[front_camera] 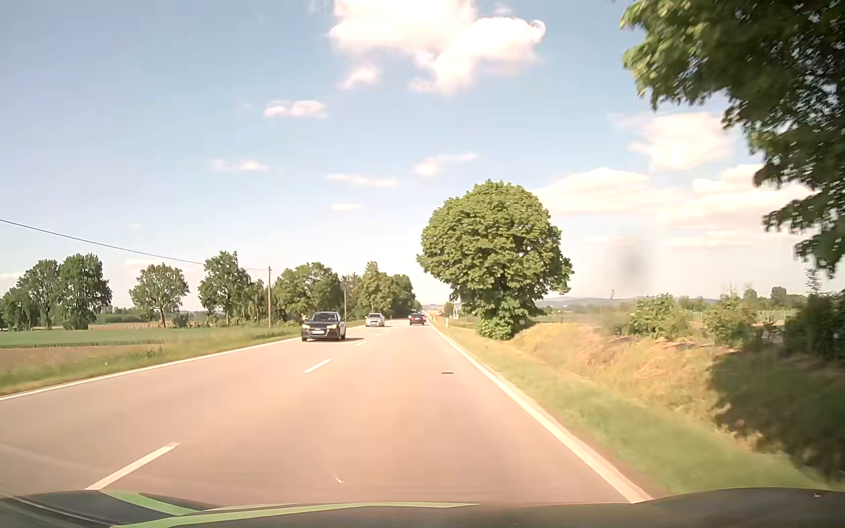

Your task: Follow the waypoints while adhering to traffic rules and regulations

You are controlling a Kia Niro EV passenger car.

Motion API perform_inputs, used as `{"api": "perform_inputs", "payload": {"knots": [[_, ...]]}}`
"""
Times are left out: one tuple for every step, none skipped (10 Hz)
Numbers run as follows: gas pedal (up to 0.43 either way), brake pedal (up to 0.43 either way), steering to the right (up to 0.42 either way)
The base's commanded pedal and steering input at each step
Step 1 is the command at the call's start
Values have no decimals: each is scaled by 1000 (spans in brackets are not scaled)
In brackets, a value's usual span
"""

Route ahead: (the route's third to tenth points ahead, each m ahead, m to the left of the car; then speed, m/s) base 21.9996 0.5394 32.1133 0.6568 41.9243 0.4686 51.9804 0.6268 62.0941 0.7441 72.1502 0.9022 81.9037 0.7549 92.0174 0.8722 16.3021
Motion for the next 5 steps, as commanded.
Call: {"api": "perform_inputs", "payload": {"knots": [[118,0,-2],[118,0,-2],[118,0,-2],[118,0,-2],[118,0,-3]]}}
